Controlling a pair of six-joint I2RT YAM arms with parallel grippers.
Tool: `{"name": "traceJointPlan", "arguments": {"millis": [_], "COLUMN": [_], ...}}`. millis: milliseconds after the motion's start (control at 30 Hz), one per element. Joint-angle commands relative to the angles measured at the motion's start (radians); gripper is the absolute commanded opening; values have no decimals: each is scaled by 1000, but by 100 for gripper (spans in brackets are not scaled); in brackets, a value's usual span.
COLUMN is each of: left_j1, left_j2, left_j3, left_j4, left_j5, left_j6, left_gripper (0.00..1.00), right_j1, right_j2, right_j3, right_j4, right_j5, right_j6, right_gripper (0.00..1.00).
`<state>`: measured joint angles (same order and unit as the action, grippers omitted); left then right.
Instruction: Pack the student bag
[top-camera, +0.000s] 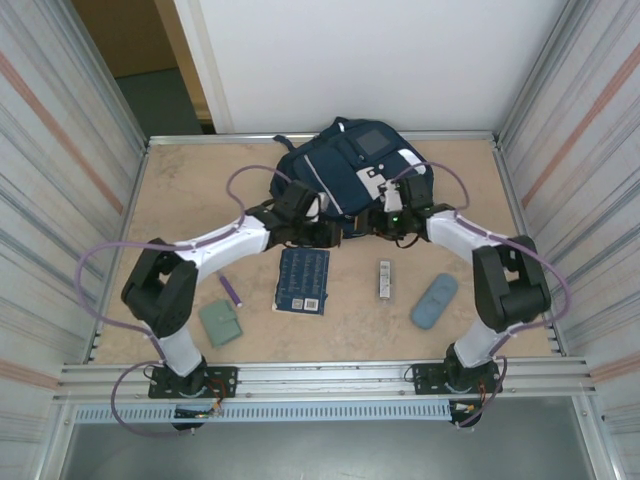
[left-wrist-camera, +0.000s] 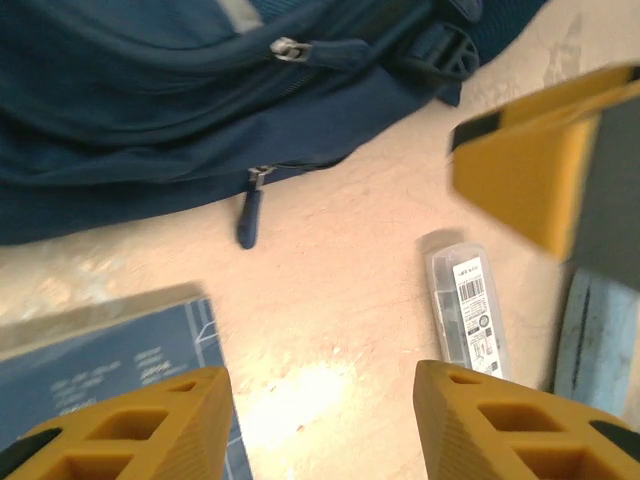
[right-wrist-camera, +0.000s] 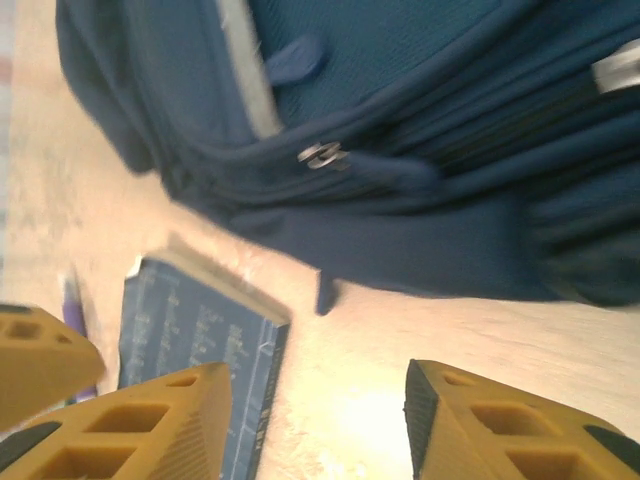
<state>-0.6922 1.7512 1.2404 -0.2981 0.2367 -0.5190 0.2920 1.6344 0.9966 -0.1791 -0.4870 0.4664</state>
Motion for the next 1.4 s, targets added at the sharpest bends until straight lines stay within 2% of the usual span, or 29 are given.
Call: {"name": "traceJointPlan", "arguments": {"millis": [0,200,367,567,667,900,1000,1100,1200,1267,1300,1367], "left_j1": [-27,-46,-53,-68,-71,-81,-81,-80,-76,-75,-75,-75], "left_j2": [68,202,292,386,423,393,316,253,215,204,205,215], "left_j3": [69,164,222,292,319,300,282,276,294,295,293,296], "left_j4": [-15,-57,-63,-82,-93,-104,-96,-73,-75,-59,-48,-29], "left_j5": [-68,-121,-180,-210,-230,-278,-251,-184,-136,-102,-88,-54], "left_j6": [116,100,92,95,93,128,164,215,239,250,254,254], "left_gripper": [49,45,42,44,41,8,0,0,0,0,0,0], "right_j1": [-52,-124,-123,-119,-113,-82,-74,-70,-63,-63,-64,-60], "right_j2": [-107,-227,-301,-335,-334,-320,-327,-318,-300,-277,-260,-223], "right_j3": [-62,-127,-189,-220,-234,-237,-236,-225,-204,-171,-151,-134], "right_j4": [33,31,72,103,120,105,102,100,78,24,-20,-5], "right_j5": [92,140,180,195,201,244,253,255,306,342,343,259], "right_j6": [44,27,-6,-14,-5,15,13,-1,80,241,330,480], "right_gripper": [51,53,54,54,55,63,65,67,69,77,78,77]}}
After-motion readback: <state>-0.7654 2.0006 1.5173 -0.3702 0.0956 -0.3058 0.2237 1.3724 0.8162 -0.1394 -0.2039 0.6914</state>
